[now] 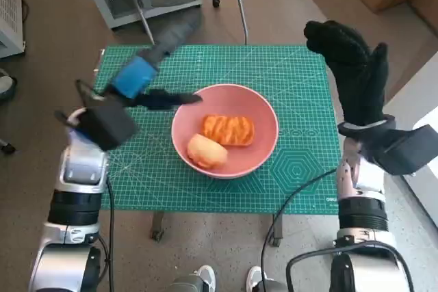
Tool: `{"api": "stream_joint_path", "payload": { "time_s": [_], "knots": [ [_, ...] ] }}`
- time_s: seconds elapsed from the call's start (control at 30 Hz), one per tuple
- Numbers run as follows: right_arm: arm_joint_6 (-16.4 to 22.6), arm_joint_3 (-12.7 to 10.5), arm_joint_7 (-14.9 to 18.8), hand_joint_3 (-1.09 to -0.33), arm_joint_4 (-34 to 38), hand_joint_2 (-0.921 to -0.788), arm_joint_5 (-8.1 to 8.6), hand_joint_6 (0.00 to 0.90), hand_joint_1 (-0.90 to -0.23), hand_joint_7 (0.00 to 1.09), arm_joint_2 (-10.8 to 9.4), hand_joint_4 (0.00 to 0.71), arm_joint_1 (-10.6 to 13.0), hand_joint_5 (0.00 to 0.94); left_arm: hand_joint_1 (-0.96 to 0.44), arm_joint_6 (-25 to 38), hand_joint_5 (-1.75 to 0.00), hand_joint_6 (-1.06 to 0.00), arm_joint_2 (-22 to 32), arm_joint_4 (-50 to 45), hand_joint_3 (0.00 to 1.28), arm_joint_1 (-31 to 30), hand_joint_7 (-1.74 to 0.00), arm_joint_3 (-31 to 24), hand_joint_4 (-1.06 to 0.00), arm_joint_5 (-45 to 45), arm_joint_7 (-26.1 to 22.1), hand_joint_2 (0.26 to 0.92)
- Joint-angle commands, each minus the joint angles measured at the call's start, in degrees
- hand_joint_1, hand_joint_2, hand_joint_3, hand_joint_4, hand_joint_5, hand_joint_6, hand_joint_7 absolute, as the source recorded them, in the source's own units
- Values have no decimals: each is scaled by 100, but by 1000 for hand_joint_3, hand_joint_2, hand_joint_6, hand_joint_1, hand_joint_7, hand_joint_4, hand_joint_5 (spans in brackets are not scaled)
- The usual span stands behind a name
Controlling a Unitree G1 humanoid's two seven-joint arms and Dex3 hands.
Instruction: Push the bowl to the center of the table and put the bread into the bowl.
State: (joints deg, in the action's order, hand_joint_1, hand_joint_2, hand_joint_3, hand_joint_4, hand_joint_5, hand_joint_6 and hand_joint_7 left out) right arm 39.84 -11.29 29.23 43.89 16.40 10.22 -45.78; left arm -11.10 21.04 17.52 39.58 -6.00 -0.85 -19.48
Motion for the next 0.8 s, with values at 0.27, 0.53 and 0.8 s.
{"api": "stream_joint_path", "payload": {
  "time_s": [0.27,0.53,0.8],
  "knots": [
    [-213,34,-16,-591,7,-921,-10,362,-608,6,-45,271,-86,0,-561,257,1,1,-280,10,282,-242,-131,-731,1,-1383,-103,921],
    [-242,57,-57,-577,1,-921,-81,358,-610,3,-28,270,-98,0,-622,45,1,1,-255,107,285,-380,-129,-869,1,-1692,-482,921],
    [-326,50,-155,-578,-9,-921,-142,356,-607,3,-3,269,-127,0,-676,-44,1,1,-336,138,286,-458,-118,-934,1,-1978,-770,921]
  ]
}}
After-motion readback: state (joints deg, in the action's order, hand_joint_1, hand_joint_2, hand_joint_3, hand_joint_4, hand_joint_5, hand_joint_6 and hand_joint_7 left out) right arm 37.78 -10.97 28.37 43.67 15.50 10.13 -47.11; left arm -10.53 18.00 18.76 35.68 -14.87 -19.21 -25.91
